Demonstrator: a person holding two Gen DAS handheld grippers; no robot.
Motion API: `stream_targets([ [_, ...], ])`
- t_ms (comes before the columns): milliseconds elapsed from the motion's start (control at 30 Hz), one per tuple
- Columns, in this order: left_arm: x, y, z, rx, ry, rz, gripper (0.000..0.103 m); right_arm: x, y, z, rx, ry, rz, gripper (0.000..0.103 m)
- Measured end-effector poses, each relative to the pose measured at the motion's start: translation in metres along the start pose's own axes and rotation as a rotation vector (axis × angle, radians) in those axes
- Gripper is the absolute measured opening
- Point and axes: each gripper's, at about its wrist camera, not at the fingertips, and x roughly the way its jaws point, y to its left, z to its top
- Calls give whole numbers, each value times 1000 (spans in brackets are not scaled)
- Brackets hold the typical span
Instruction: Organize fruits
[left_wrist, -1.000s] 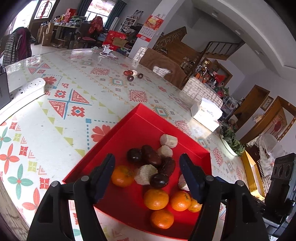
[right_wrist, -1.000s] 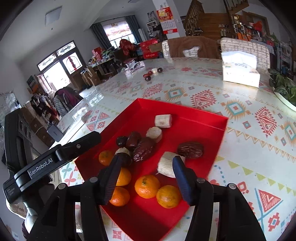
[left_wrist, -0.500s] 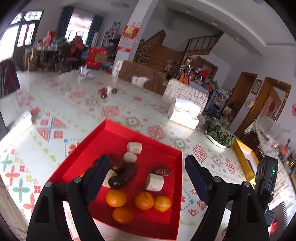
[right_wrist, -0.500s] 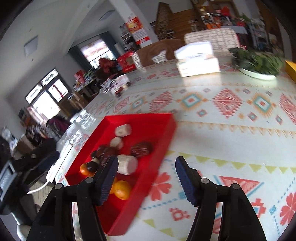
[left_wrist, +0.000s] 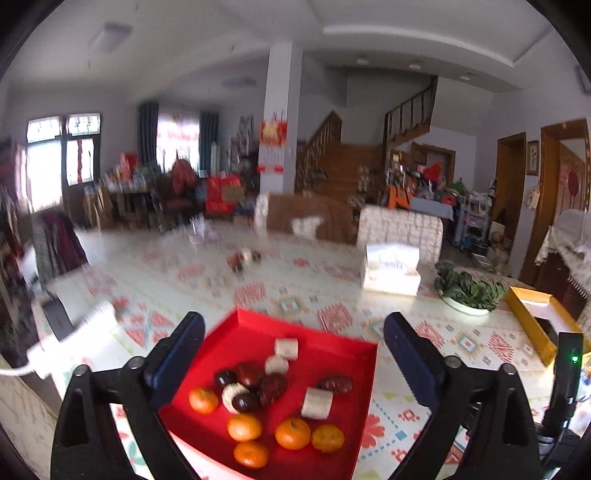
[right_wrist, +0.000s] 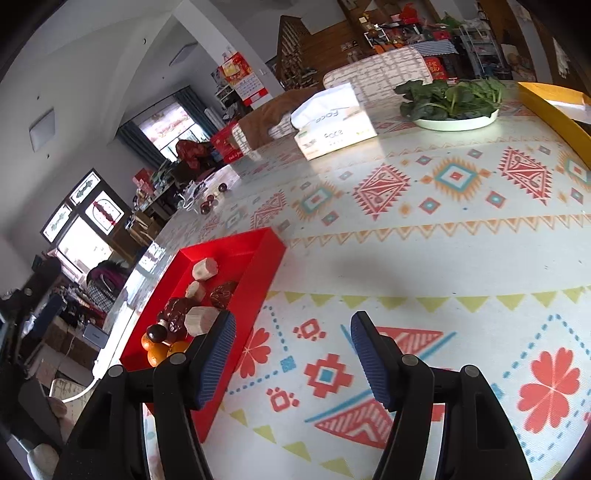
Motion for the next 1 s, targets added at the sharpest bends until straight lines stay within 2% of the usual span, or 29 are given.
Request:
stream_targets([
  [233,-42,-27,8,93,-188,45,103,-22,1,-3,-34,-52,-8,71],
  [400,-62,-34,12,94,-250,42,103,-35,6,-7,-70,-86,-20,72],
  [567,-62,-34,14,53,-194,38,103,-47,15,-12,-127,-128,-47,75],
  [733,-45,-38,4,52,-87,157,103,-60,25,-19,-189,-166,-60,82],
  [833,-40,-38,-5,63,-52,197,103,-63,30,-23,-217,-165,-53,84],
  [1000,-25,-38,-11,60,48,148,103,-61,42,-34,-279,-151,-69,85],
])
